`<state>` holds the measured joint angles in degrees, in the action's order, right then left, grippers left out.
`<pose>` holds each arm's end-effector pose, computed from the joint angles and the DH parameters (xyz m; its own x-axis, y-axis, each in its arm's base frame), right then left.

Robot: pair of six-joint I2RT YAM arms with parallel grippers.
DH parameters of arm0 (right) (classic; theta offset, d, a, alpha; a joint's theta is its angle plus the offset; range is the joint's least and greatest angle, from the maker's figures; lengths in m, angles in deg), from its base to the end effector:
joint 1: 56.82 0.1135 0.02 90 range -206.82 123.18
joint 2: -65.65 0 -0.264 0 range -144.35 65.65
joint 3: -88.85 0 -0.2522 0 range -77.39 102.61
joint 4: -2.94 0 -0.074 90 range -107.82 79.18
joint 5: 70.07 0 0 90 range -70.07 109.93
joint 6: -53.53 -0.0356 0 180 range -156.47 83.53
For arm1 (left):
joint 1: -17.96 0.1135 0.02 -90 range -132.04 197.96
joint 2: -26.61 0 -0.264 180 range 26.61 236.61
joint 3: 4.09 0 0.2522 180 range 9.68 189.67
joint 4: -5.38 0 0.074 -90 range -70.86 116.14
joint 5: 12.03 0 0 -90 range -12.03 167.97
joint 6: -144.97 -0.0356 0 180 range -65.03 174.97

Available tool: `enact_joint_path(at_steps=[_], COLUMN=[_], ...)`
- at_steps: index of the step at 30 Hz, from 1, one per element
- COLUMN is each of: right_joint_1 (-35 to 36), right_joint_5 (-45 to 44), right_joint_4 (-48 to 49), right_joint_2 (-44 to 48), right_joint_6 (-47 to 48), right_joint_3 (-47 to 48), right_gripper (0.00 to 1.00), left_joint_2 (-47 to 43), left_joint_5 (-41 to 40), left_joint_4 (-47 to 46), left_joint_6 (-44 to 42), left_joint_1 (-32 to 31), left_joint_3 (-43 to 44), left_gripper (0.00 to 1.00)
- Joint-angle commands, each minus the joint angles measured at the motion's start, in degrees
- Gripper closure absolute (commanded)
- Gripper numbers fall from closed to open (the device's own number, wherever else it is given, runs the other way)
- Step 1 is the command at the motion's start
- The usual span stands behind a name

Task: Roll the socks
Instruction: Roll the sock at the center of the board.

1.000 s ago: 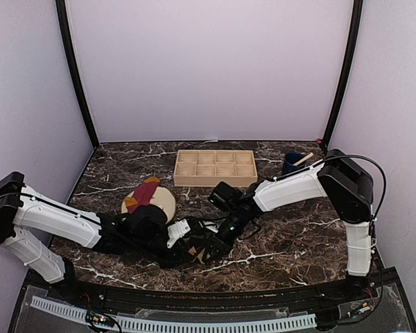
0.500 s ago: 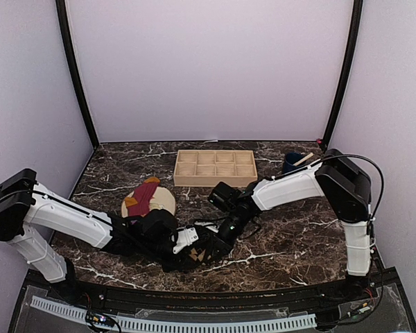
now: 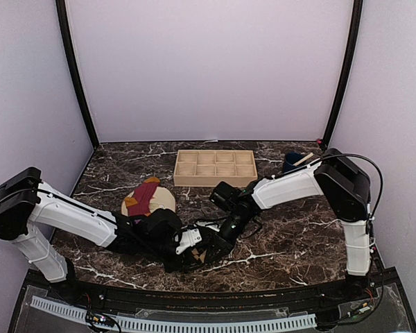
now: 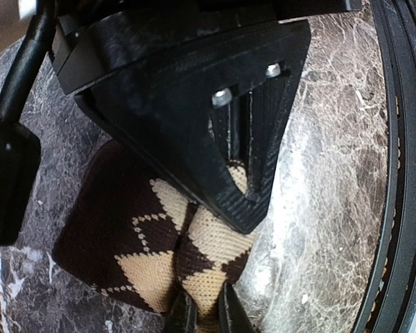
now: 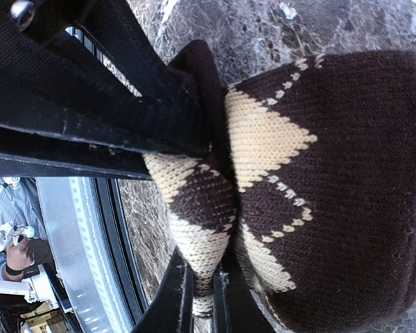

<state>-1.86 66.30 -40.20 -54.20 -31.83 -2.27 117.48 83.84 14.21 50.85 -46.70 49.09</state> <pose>0.2055 0.3379 0.1179 -0.4955 -0.8038 -0.3292 -0.7212 0.1694 0.6717 0.1246 -0.2717 0.1439 -0.2430 0.6801 -0.6917 0.9491 0.3141 -0.0246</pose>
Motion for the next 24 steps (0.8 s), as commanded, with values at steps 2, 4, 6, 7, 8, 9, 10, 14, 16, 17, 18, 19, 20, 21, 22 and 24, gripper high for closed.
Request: enact_joint_path(at_steps=[2,4,6,7,8,9,10,14,16,17,18,19,20,21,22,24], right_joint_1=[-0.6,-0.9,-1.2,-1.4,-1.6,-1.9,-2.2,-3.2,-3.7,-3.8,-4.1,-4.2,-4.5,-4.7,-5.0,-5.5], right_joint_5=[-2.5,-2.9,-2.9,-2.8,-2.8,-2.7,-2.6,-2.5,-2.6,-2.7,-2.8,-2.8,-2.8,-2.8,-2.8,-2.7], right_joint_4=[-0.2,0.5,1.7,2.4,3.3,4.2,5.1,9.0,10.4,11.2,12.0,13.2,13.9,14.7,15.5,17.6], right_joint_2=[-1.6,-1.3,-0.5,-0.2,0.4,0.9,1.3,3.1,3.9,4.3,4.8,5.2,5.5,5.9,6.3,7.3], right_joint_6=[-0.6,-1.2,-1.8,-2.2,-2.7,-3.1,-3.6,-6.0,-7.1,-7.6,-8.2,-8.7,-9.2,-9.8,-10.3,-11.8], right_joint_3=[-1.3,-1.9,-2.9,-3.5,-4.2,-4.9,-5.5,-7.9,-8.6,-9.5,-10.7,-11.6,-12.3,-12.8,-13.5,-15.0], right_gripper=[0.92,0.87,0.82,0.79,0.77,0.75,0.74,0.69,0.68,0.67,0.66,0.63,0.61,0.6,0.6,0.6], left_joint_2=[1.9,2.3,2.1,1.9,1.6,1.6,1.6,1.9,2.6,3.2,3.8,4.5,5.1,5.6,6.0,6.6], left_joint_5=[2.8,3.3,5.0,6.4,7.9,9.5,10.8,15.1,17.1,18.0,19.0,19.8,20.7,21.3,21.8,22.9], left_joint_4=[3.4,4.2,4.5,4.6,4.6,4.8,5.2,7.6,8.6,9.2,9.9,10.5,11.1,11.7,12.2,13.0], left_joint_6=[0.0,0.5,1.5,2.1,2.7,3.2,3.4,3.6,3.5,3.3,3.2,3.0,2.9,2.8,2.6,2.4], left_joint_1=[-0.3,0.1,1.2,2.0,2.9,3.9,4.8,7.5,8.2,8.5,8.6,8.7,8.9,9.0,9.1,9.4], left_joint_3=[1.5,2.0,2.0,1.9,1.9,1.9,2.0,2.9,3.7,4.2,4.8,5.4,6.0,6.6,7.1,7.8], left_gripper=[1.0,1.0,1.0,1.0,1.0,1.0,1.0,1.0,1.0,1.0,1.0,1.0,1.0,1.0,1.0,1.0])
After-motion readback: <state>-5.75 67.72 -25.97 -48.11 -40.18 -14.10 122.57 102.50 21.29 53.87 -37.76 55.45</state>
